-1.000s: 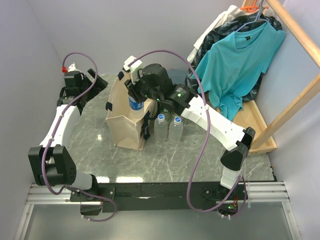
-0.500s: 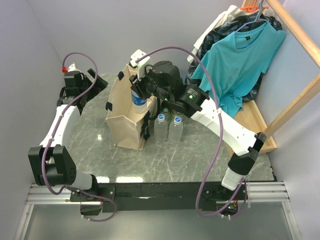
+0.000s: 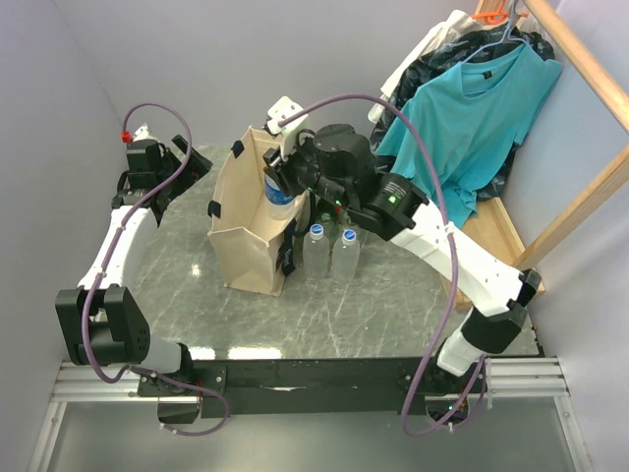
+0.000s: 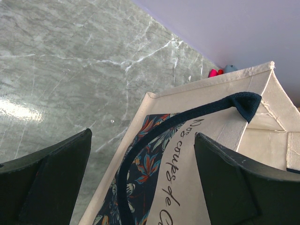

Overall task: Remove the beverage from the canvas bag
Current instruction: Take out the drink from the canvas bag, then place the drink at the center of the board.

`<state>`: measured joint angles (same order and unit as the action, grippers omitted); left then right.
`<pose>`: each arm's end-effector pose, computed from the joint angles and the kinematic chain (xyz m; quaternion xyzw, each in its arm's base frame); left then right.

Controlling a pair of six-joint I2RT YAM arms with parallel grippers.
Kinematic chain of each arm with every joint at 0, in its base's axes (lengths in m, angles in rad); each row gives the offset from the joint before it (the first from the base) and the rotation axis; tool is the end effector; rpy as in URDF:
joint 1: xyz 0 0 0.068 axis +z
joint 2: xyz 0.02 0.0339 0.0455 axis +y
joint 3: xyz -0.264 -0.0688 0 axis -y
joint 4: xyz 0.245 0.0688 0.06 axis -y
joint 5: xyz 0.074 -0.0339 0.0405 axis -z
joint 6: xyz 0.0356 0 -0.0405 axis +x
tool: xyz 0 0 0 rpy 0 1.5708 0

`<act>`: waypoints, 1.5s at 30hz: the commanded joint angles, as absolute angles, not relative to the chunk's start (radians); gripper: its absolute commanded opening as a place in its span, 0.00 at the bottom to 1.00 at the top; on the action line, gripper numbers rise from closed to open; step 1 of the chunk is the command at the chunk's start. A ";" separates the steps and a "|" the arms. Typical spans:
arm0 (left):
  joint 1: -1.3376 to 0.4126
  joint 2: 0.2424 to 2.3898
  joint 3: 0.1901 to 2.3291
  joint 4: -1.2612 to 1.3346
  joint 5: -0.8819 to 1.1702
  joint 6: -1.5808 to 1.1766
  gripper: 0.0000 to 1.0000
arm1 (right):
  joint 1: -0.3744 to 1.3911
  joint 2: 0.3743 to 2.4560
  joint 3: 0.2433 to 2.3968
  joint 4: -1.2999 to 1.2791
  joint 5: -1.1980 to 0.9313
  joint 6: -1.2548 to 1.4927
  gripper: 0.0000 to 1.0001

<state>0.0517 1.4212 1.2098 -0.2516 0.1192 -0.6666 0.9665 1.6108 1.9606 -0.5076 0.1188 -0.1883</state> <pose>0.3304 0.0129 0.3330 -0.2691 0.8058 -0.2072 0.4851 0.2013 0.2841 0.5004 -0.3822 0.6572 0.2041 0.6167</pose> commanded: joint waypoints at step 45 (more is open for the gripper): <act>0.031 1.355 1.201 -0.238 0.068 -0.649 0.96 | 1.029 1.060 1.454 -0.331 0.083 -0.072 0.00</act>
